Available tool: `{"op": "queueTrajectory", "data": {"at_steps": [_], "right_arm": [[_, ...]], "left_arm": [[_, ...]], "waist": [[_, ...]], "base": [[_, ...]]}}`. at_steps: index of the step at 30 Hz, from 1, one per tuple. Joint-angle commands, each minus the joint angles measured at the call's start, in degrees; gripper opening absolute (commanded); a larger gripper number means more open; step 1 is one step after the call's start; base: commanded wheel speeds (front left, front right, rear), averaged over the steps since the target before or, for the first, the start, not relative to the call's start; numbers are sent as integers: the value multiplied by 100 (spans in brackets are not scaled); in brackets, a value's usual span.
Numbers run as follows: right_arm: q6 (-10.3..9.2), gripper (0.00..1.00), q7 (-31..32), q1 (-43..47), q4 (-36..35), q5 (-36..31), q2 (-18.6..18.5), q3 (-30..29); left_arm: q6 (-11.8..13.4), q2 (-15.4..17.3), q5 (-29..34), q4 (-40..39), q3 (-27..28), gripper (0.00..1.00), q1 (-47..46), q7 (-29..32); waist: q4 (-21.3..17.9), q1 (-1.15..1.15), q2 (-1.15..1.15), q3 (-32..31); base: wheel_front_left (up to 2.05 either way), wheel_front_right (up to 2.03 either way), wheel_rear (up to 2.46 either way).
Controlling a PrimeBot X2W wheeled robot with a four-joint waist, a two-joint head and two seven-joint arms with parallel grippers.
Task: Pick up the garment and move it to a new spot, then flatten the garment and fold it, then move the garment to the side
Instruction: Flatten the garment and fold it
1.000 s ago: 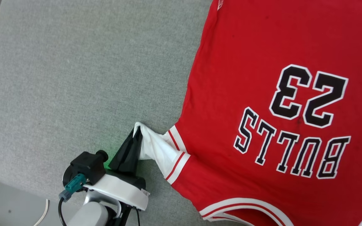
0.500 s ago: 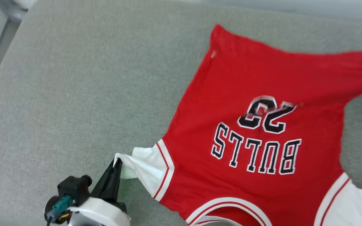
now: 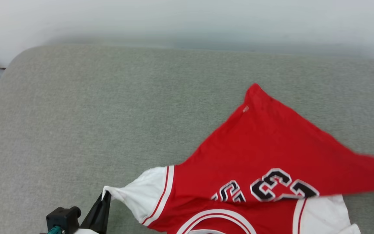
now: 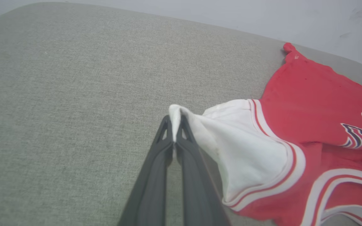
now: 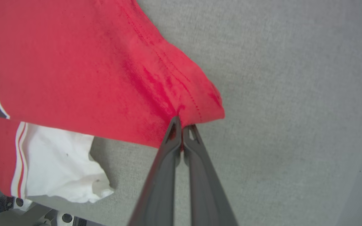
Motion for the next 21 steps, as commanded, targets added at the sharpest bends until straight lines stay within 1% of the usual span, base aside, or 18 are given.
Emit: {"op": "queueTrajectory", "data": {"at_steps": [1,4,8,10,13,16,17,18,21], "right_arm": [[-6,0,-62,302,-37,60,-42,-46],[-7,0,-147,944,-29,158,-24,-197],[-7,0,-246,1691,118,206,139,-369],[-7,0,-256,2018,216,223,273,-413],[-6,0,-349,2368,377,179,570,-444],[-6,0,-460,2521,495,92,807,-500],[-6,38,-535,2485,499,54,851,-558],[-6,100,-590,2433,480,25,884,-616],[-8,100,-765,2220,297,-86,858,-804]], "left_arm": [[34,40,-8,-24,22,0,79,6],[53,68,-32,-62,42,0,150,15],[62,103,-33,-79,41,0,148,29],[59,108,-31,-75,31,0,124,27],[60,113,-33,-44,26,0,99,27],[55,113,-49,-16,16,0,101,23],[57,119,-55,-10,20,0,114,20],[58,123,-59,-8,21,0,128,17],[68,135,-65,-10,11,0,156,14]], "waist": [[-144,1,0,-122],[-221,1,0,-145],[-275,1,0,-122],[-281,1,0,-111],[-297,1,0,-107],[-318,1,0,-125],[-334,1,0,-133],[-346,1,0,-144],[-375,1,0,-181]], "base": [[0,0,0],[0,0,0],[0,0,0],[0,0,0],[0,0,0],[0,0,0],[0,0,0],[0,0,0],[0,0,0]]}}
